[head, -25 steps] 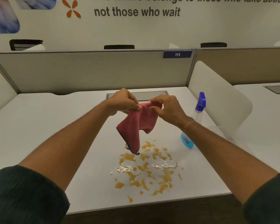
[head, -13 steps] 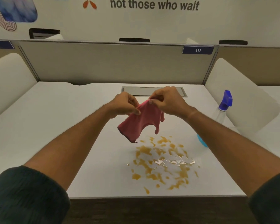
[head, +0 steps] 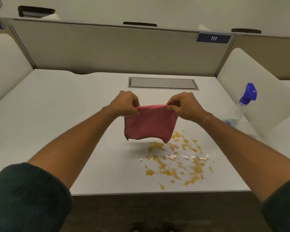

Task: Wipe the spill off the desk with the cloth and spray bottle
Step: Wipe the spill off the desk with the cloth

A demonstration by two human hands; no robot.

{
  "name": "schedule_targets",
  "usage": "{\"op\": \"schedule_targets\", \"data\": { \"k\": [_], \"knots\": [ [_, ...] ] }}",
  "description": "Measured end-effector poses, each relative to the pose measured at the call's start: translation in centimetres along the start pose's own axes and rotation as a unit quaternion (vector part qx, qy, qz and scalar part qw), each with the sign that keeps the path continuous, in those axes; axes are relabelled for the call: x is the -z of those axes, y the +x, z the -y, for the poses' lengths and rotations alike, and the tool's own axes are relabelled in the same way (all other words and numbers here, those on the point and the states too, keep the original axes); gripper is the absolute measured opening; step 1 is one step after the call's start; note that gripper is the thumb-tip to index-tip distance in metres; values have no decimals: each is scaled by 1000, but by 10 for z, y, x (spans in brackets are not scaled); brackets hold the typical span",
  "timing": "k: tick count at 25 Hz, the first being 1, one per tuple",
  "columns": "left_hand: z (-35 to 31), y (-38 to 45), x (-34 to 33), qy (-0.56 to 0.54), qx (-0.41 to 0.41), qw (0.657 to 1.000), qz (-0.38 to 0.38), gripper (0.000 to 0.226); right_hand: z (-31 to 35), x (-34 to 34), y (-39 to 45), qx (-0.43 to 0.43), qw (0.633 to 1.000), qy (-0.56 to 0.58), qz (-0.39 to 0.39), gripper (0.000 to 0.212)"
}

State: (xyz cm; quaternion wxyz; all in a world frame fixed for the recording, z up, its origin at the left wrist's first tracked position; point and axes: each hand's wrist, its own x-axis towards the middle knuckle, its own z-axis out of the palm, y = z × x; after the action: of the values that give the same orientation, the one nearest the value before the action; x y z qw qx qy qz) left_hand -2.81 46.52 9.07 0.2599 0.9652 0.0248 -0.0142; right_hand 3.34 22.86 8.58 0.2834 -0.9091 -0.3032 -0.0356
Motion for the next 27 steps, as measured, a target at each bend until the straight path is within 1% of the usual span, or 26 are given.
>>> {"op": "schedule_targets", "data": {
  "k": [2,4,8,10,12,14,16,17,19,22,24,25,26,27],
  "knots": [
    [5,3,-6,10,-5,1000,-4,18,-4,-13,-3,-8,1000,-13,-3,11],
    [9,4,-13,17,-14,1000,-19,18,-5,-21,-5,-12,999,-25,-24,12],
    [10,6,-22,20,-28,996,-83,14,-5,-30,-7,-10,995,-50,-83,14],
    [12,0,-32,16,-35,996,-81,15,-9,-33,-17,-19,995,-48,-83,14],
    [16,-13,-49,15,-46,998,-48,14,-15,-41,-35,-48,997,-41,-46,13],
    [23,-30,-71,23,-52,998,4,15,-24,-51,-59,-91,994,-38,47,12],
    [30,-46,-93,40,-63,995,61,18,-31,-62,-81,-120,980,-40,152,12],
    [32,-54,-103,46,-74,992,86,19,-33,-67,-89,-132,972,-38,191,12],
    [36,-66,-122,45,-91,988,117,18,-36,-76,-101,-146,958,-25,245,12],
    [44,-78,-139,31,-86,983,159,17,-39,-87,-110,-144,943,-21,299,13],
    [48,-82,-141,27,-85,977,193,14,-40,-92,-110,-144,934,-36,325,9],
    [51,-84,-141,21,-81,977,194,16,-40,-93,-108,-147,934,-43,321,8],
    [55,-85,-141,11,-72,981,178,17,-39,-96,-105,-150,941,-46,298,9],
    [58,-86,-140,4,-59,988,145,18,-38,-99,-101,-148,953,-46,259,9]
  ]
}}
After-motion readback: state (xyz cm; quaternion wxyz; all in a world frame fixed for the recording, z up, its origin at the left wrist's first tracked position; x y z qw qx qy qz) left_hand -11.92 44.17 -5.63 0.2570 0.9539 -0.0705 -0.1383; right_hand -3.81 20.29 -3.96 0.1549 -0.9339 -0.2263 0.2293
